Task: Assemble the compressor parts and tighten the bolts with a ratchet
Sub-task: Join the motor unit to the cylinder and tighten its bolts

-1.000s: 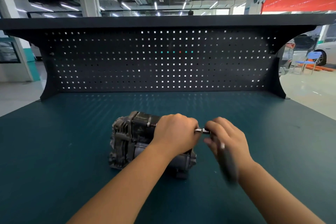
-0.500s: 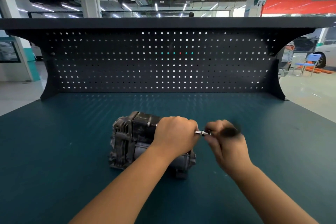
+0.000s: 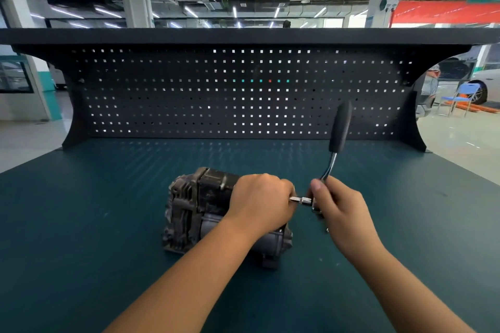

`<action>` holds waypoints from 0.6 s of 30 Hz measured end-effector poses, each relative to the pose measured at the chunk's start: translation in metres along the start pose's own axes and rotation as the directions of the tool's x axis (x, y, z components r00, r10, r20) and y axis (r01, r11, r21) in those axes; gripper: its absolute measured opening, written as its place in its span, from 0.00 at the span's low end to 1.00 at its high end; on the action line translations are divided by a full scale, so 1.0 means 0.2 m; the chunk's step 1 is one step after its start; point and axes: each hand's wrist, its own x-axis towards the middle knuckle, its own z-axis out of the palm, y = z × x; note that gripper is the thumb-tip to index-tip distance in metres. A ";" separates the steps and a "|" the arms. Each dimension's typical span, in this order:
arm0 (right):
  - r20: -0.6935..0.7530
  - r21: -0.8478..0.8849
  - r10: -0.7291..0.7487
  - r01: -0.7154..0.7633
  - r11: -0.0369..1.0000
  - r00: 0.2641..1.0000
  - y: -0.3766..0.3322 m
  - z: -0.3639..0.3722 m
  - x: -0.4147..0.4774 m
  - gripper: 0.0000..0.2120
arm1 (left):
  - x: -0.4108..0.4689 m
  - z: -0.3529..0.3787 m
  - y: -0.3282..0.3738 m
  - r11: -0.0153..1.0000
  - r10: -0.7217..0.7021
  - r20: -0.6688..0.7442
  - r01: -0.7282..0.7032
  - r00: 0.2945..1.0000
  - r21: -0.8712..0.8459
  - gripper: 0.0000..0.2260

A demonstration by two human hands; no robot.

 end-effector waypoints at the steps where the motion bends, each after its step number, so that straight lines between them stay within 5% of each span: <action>1: -0.007 -0.158 -0.244 0.240 0.958 0.970 0.02 -0.01 0.00 0.16 | 0.01 0.00 -0.01 1.000 -0.010 0.010 0.010 1.000 0.009 0.10; 3: 0.114 -0.325 -0.498 0.506 0.799 0.860 0.05 -0.05 0.02 0.09 | 0.02 0.01 -0.02 0.999 -0.028 0.025 0.028 0.999 0.017 0.11; 6: 0.165 -0.422 -0.492 0.512 0.748 0.855 0.08 -0.06 0.02 0.14 | 0.03 0.01 -0.02 0.999 -0.031 0.048 0.030 0.998 0.017 0.11; 7: 0.100 -0.387 -0.374 0.382 0.839 0.922 0.05 -0.04 0.01 0.17 | 0.03 0.01 -0.01 0.999 -0.021 0.055 0.019 0.998 0.029 0.11; 9: 0.036 0.021 0.152 -0.153 0.988 0.988 -0.01 0.00 0.04 0.20 | 0.03 0.01 -0.01 0.999 -0.009 0.056 0.006 0.998 0.041 0.12; 11: 0.281 0.431 0.586 -0.646 0.630 0.760 -0.03 0.00 0.09 0.20 | 0.02 0.01 -0.01 0.999 -0.002 0.058 -0.001 0.998 0.038 0.11; 12: 0.344 0.492 0.633 -0.707 0.508 0.694 -0.03 -0.01 0.09 0.19 | 0.02 0.00 -0.01 0.999 0.000 0.065 -0.003 0.998 0.036 0.10; 13: 0.353 0.484 0.613 -0.699 0.526 0.707 -0.02 -0.01 0.09 0.19 | 0.01 0.00 0.00 0.999 0.003 0.071 -0.005 0.998 0.032 0.10; 14: 0.306 0.436 0.524 -0.606 0.665 0.795 -0.01 -0.01 0.07 0.19 | 0.01 0.00 0.00 0.999 0.004 0.074 -0.006 0.997 0.032 0.10; 16: 0.139 0.232 0.127 -0.157 0.960 0.982 0.01 -0.01 0.03 0.15 | 0.02 0.00 -0.01 1.000 -0.004 0.080 0.002 0.997 0.031 0.11; 18: 0.116 -0.105 -0.378 0.390 0.915 0.918 0.05 -0.04 0.02 0.07 | 0.03 0.00 -0.02 1.000 -0.020 0.083 0.019 0.996 0.018 0.12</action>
